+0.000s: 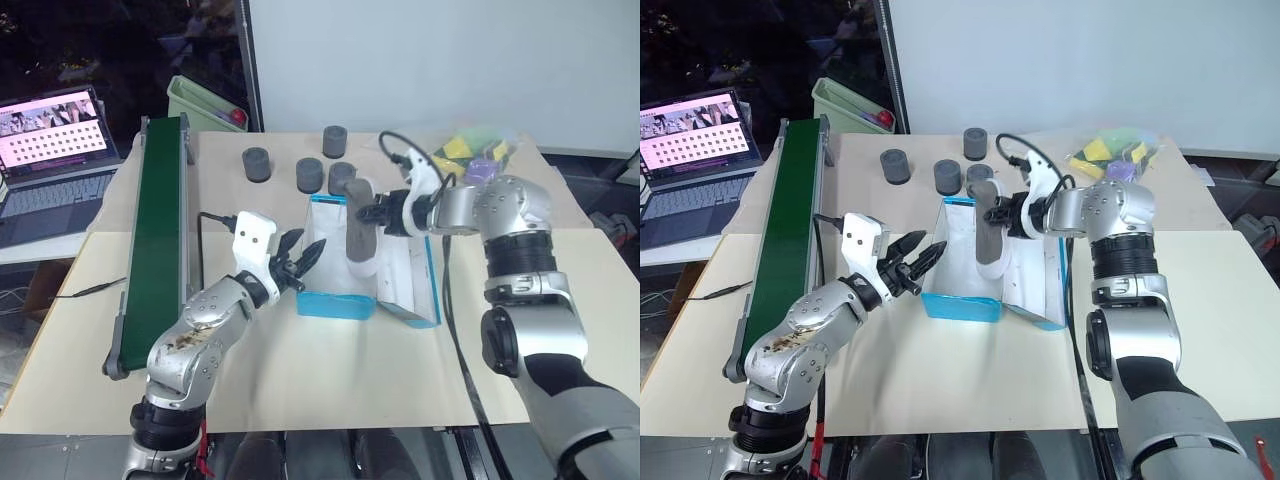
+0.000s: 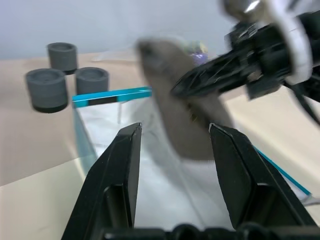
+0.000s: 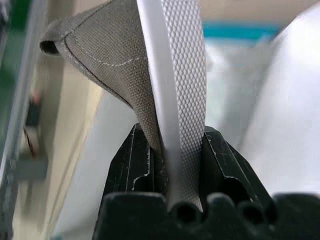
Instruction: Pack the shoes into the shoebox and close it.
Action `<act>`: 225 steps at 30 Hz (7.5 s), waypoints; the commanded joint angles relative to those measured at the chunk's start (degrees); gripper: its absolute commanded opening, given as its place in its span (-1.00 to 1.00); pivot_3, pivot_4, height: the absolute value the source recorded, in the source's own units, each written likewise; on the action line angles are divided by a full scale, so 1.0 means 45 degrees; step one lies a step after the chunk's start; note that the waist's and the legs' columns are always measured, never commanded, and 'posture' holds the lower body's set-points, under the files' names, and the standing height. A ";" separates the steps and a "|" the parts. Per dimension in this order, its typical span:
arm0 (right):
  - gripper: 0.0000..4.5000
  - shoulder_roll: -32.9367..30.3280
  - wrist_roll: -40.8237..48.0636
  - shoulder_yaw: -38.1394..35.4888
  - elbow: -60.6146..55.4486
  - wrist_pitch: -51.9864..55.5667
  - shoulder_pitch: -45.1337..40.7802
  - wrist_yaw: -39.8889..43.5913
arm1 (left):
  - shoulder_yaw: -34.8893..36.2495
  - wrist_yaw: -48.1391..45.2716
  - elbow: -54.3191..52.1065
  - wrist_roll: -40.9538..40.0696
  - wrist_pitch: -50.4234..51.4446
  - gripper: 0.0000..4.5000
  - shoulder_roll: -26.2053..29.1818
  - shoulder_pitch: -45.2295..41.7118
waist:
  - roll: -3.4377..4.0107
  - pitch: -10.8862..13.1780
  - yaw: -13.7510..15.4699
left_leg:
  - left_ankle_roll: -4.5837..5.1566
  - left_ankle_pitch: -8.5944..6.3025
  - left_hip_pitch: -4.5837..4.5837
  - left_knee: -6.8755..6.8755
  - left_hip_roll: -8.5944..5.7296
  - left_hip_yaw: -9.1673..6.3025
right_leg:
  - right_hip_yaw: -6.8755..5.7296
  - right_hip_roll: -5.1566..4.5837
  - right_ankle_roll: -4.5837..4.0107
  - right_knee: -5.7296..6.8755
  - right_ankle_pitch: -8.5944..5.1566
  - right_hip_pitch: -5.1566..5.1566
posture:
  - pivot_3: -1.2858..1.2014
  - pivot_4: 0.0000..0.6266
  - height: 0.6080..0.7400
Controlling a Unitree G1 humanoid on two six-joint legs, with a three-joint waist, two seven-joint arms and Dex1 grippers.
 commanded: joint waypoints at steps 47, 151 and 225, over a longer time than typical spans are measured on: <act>0.88 0.1443 -0.5533 0.1652 -0.3627 -0.2583 -0.0853 0.3659 | 0.0912 -0.0279 0.0550 0.0745 -0.1040 0.04 0.0605 -0.0305 | 0.0005 0.0002 0.0004 | -0.0001 0.0000 0.0006 0.0002 -0.0001 -0.0006 | -0.0002 -0.0005 0.0000 0.0022 0.0001 -0.0010 | 0.03 -0.52 0.83; 1.00 0.2928 -0.2479 0.0969 -0.9235 -0.4439 0.5806 0.4497 | 0.3708 0.4030 0.0868 0.4421 0.0200 0.15 0.0866 -0.0060 | -0.0012 -0.0005 0.0063 | -0.0020 0.0007 0.0042 0.0010 -0.0015 -0.0089 | -0.0031 -0.0039 -0.0004 0.0069 0.0008 0.0013 | 0.03 -0.52 0.83; -0.79 -0.0376 0.0941 -0.0353 -0.0374 0.1109 -0.1118 0.0050 | 0.0477 -0.0487 -0.0667 0.1191 -0.0931 0.96 0.0574 0.0740 | 0.0020 0.0014 -0.0078 | 0.0004 -0.0002 0.0004 -0.0003 0.0015 -0.0006 | -0.0014 0.0012 -0.0007 -0.0001 0.0003 0.0000 | 0.03 -0.52 0.83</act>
